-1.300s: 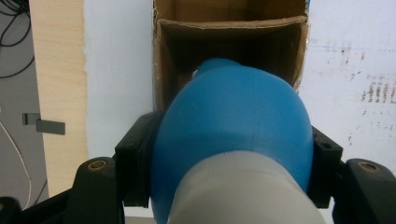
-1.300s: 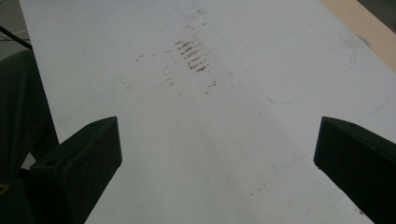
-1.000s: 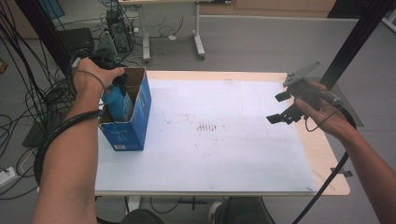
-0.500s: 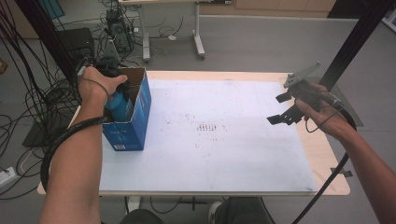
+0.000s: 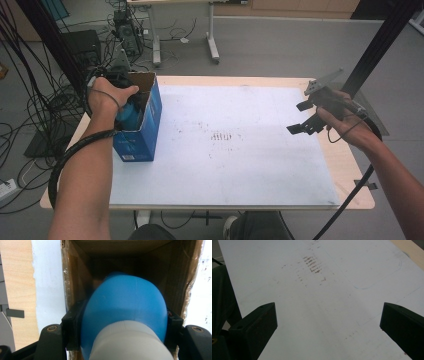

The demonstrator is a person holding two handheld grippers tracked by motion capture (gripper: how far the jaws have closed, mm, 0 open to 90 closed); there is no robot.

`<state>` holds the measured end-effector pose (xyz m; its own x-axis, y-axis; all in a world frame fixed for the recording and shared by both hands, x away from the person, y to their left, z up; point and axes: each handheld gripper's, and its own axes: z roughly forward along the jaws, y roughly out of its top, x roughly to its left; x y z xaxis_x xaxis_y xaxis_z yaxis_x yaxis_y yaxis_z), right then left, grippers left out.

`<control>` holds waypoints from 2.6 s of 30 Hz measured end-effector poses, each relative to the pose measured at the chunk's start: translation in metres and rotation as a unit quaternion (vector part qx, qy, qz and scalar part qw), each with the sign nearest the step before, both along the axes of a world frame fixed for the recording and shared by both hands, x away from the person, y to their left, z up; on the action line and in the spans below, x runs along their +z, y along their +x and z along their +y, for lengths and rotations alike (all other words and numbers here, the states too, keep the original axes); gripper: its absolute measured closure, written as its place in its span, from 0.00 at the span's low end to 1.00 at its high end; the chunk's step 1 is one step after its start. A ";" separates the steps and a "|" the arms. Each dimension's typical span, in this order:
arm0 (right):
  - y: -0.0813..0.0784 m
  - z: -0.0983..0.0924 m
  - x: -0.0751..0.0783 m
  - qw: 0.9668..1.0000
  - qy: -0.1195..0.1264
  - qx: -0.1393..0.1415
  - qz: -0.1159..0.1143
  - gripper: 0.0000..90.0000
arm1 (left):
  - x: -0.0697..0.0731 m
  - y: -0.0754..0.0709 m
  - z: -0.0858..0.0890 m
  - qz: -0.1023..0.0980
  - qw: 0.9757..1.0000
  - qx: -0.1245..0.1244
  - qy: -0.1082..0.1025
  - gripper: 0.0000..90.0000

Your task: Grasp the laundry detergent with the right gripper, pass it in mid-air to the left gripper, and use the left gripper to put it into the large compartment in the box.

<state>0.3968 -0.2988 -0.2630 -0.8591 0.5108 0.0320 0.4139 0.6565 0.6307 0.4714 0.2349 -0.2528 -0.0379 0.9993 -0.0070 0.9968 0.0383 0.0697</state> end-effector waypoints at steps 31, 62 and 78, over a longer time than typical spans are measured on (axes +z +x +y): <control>0.003 -0.002 0.002 0.999 -0.044 -0.003 -0.001 0.01 | -0.018 0.005 -0.004 0.007 1.000 -0.013 0.001 0.40; 0.004 0.004 0.010 0.997 -0.083 0.002 0.004 0.01 | -0.021 0.008 -0.008 0.006 1.000 -0.016 0.002 0.39; 0.003 0.003 0.015 0.995 -0.097 0.001 0.002 0.01 | -0.021 0.008 -0.009 0.006 1.000 -0.016 0.002 0.39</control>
<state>0.3995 -0.2962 -0.2483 -0.8603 0.5058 -0.0639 0.4143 0.7667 0.4904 0.4790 0.2258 -0.2742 -0.0056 1.0000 -0.0024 0.9983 0.0057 0.0575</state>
